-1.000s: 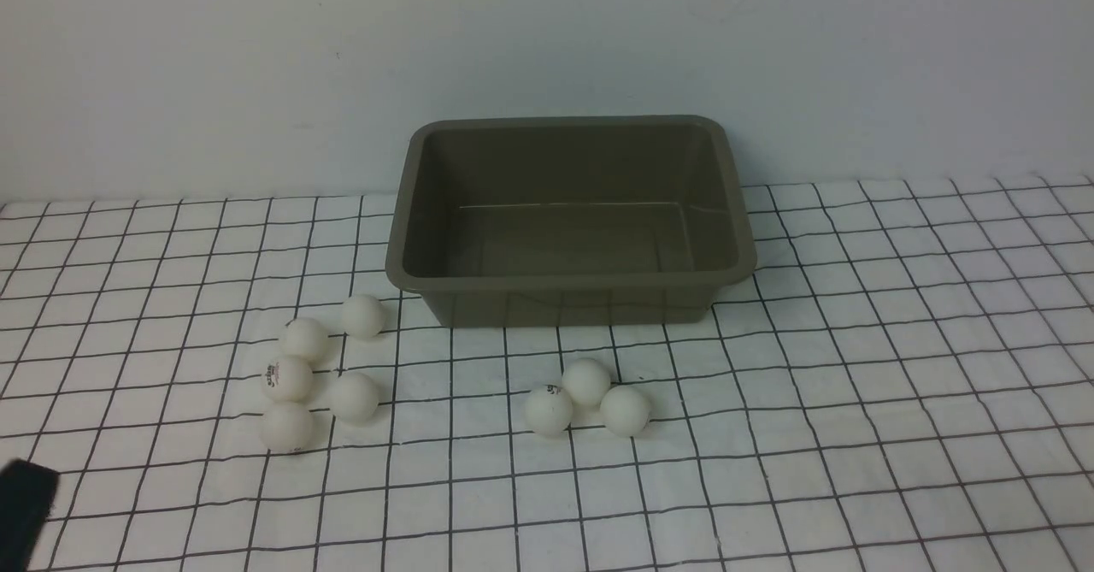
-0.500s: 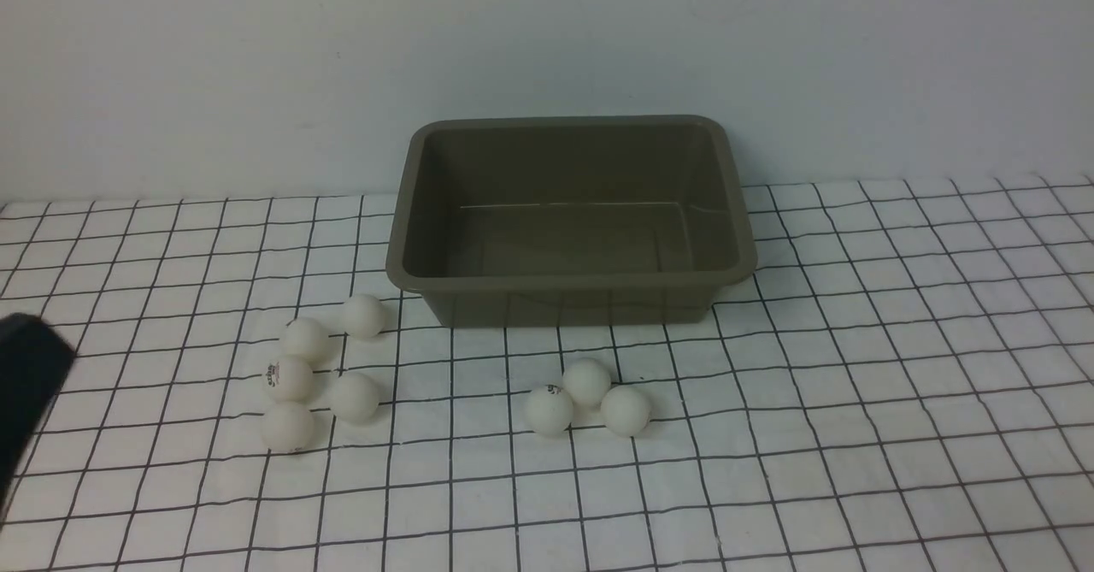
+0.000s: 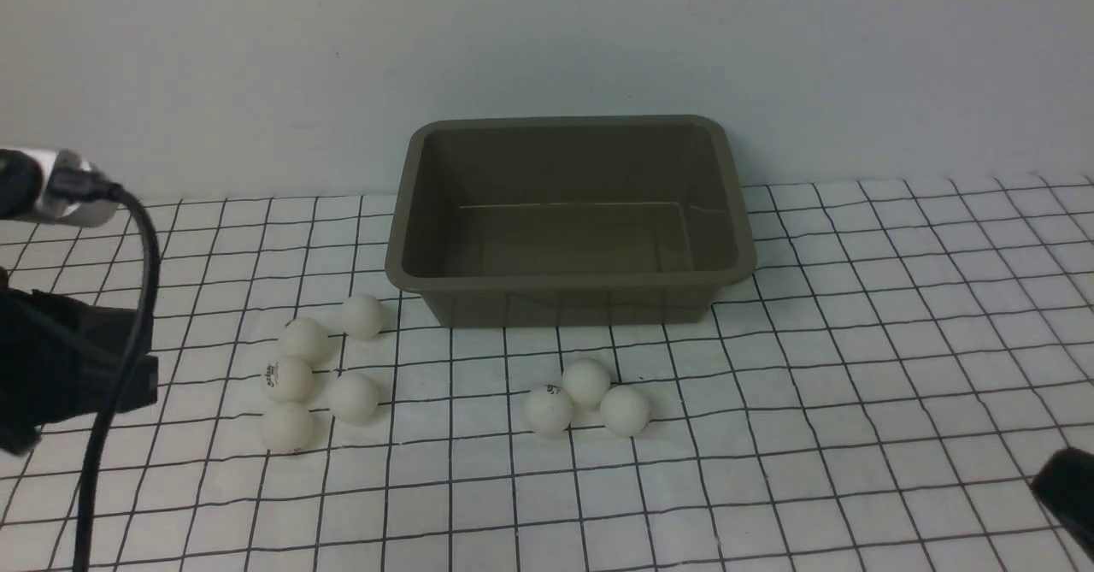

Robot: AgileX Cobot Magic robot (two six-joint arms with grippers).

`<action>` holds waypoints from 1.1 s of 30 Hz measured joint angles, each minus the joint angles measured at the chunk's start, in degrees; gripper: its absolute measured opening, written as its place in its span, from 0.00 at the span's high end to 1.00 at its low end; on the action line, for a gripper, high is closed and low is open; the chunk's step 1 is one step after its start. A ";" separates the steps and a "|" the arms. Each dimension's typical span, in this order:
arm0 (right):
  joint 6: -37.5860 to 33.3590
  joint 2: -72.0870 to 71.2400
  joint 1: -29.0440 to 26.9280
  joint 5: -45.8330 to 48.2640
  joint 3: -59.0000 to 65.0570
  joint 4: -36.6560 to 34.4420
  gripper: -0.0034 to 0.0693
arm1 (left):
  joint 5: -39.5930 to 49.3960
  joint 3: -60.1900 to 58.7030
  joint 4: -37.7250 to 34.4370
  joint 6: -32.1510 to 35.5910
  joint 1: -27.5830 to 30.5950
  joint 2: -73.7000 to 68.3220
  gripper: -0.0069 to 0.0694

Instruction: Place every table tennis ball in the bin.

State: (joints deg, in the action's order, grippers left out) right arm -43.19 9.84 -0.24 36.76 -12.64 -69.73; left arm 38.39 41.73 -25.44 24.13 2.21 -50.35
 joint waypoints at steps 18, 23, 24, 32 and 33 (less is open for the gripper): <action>-4.23 52.60 0.00 8.26 -26.00 8.41 0.97 | 3.17 3.13 3.30 -3.49 0.00 -25.27 0.48; -9.97 54.70 0.00 8.26 -26.25 7.88 0.97 | 0.68 3.26 -3.96 2.69 0.00 -27.87 0.30; -11.83 54.83 0.00 8.26 -26.30 7.25 0.97 | -0.81 3.40 -6.14 5.47 0.00 -29.10 0.26; -17.39 54.82 0.00 8.26 -26.31 0.83 0.97 | -4.87 6.02 -8.44 10.76 0.00 -37.48 0.18; -17.62 54.82 0.00 8.26 -26.31 0.39 0.97 | -4.94 6.54 -8.20 10.76 0.00 -38.31 0.18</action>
State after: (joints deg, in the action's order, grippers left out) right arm -60.81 64.66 -0.24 45.02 -38.96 -69.33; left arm 33.45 48.27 -33.64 34.89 2.21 -88.66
